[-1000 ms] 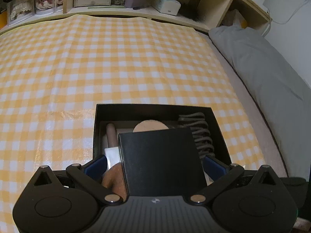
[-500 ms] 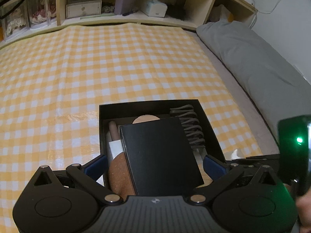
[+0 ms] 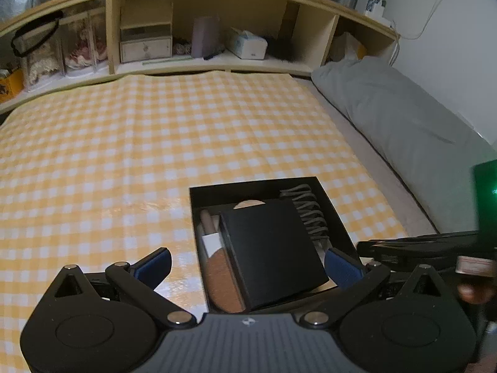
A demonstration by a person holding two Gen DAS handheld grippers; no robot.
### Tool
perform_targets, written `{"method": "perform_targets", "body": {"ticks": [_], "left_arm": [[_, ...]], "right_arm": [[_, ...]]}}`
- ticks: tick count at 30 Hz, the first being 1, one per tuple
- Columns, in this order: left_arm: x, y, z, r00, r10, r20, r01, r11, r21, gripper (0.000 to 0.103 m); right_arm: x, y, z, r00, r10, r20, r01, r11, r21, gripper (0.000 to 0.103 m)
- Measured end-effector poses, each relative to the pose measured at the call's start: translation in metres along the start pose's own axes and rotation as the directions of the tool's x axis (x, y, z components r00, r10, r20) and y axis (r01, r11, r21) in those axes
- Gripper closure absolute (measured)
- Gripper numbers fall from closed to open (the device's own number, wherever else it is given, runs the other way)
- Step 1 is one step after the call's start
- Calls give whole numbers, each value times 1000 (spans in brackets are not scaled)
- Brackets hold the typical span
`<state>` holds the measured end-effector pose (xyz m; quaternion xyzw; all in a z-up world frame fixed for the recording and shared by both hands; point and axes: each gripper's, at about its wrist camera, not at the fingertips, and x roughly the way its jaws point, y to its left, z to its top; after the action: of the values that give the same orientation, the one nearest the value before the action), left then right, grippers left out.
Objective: Organize rigid objects
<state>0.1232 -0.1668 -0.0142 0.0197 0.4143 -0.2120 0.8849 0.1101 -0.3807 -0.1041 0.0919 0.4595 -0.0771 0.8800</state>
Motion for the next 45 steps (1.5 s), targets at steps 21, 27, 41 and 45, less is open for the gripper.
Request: {"method": "perform_targets", "body": {"ticks": [21, 27, 41, 45], "left_arm": [[-119, 36, -47, 982, 29, 185, -42, 997, 65, 0], [-131, 47, -66, 978, 16, 207, -28, 998, 54, 0], [-130, 51, -95, 962, 45, 270, -59, 997, 43, 0], [-125, 48, -100, 962, 58, 267, -78, 995, 62, 0]], "right_arm": [[-168, 45, -77, 940, -36, 339, 47, 999, -24, 21], [-188, 49, -100, 914, -89, 395, 102, 995, -10, 3], [-186, 39, -142, 893, -140, 428, 134, 990, 45, 0], [-184, 37, -148, 882, -125, 454, 116, 992, 47, 0]]}}
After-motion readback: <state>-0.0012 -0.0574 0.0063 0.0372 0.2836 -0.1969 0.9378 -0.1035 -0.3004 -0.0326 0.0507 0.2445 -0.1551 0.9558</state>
